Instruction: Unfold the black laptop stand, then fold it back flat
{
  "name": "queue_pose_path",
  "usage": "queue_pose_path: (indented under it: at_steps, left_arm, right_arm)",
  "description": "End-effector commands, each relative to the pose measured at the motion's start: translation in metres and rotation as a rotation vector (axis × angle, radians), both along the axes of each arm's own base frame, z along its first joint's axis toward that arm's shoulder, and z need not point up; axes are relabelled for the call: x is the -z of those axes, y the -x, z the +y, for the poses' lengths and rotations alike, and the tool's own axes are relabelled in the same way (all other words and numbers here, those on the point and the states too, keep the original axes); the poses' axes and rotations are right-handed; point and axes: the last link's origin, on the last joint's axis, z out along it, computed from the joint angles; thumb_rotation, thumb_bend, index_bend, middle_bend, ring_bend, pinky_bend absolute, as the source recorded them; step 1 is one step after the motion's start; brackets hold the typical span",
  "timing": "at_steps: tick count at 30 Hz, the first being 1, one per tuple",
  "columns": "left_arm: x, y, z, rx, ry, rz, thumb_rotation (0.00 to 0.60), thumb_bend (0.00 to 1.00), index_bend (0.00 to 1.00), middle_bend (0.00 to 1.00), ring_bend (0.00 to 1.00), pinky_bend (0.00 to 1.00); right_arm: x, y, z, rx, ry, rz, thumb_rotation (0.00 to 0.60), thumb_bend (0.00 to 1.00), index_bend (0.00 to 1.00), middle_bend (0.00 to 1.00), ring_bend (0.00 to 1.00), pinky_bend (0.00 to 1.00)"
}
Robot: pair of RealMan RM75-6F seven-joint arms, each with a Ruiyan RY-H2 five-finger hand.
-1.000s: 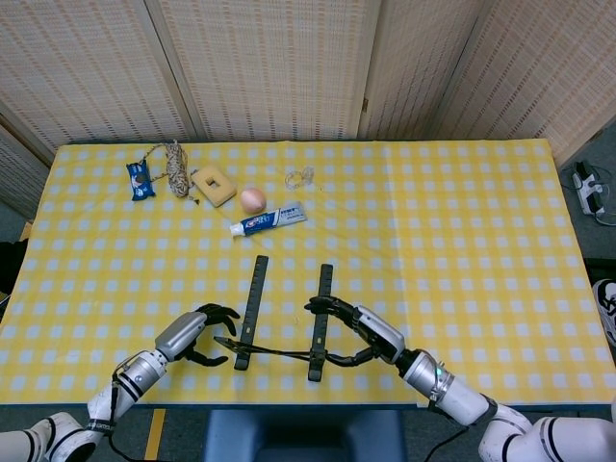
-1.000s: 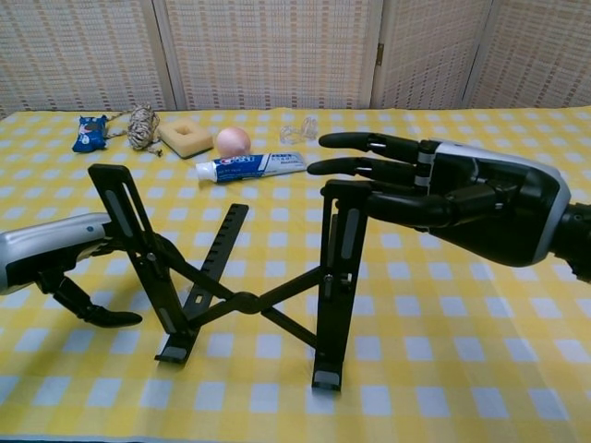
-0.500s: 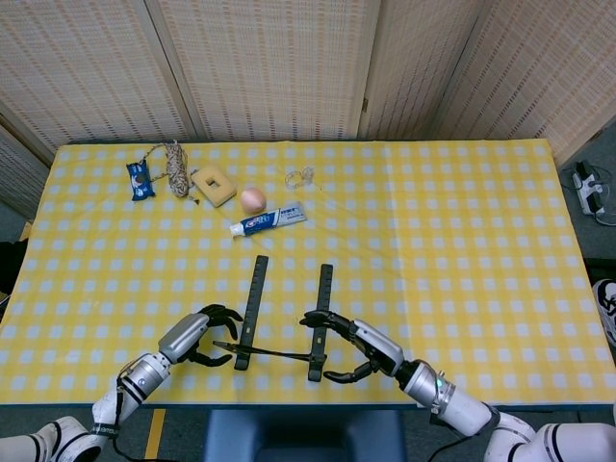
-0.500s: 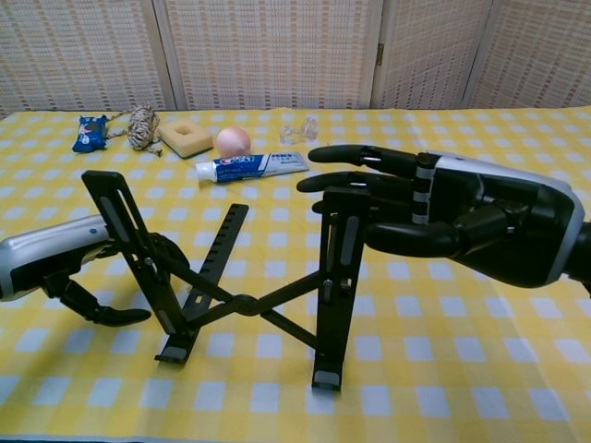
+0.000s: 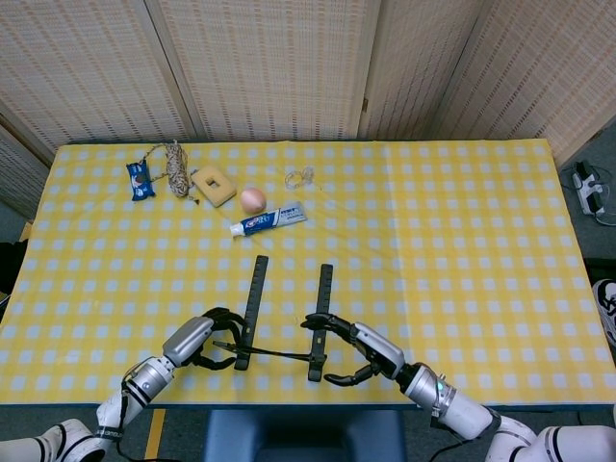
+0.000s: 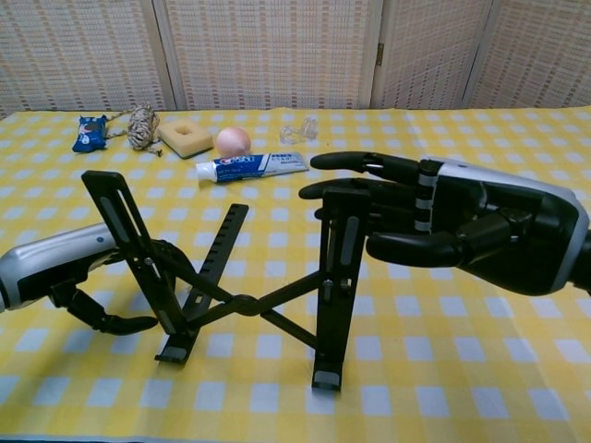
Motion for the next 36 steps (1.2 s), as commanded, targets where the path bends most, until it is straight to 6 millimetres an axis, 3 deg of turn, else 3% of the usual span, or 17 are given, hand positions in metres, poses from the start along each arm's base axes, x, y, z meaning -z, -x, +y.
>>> queue_pose_path:
  at_steps: [1,36]
  left_arm:
    - [0.0017,0.0000,-0.0001,-0.002,0.001,0.000,0.600,0.35,0.54,0.31,0.23,0.15]
    - [0.0048,0.0021,-0.0025,-0.014,-0.005,-0.008,0.600,0.46,0.58,0.34,0.24,0.13]
  right_arm:
    - [0.0004,0.0005,0.0000,0.002,0.000,0.001,0.600,0.30,0.15,0.17,0.12,0.03]
    - [0.0047,0.0071,-0.0023,0.011,0.003,0.025,0.600,0.30,0.14,0.17,0.12,0.03]
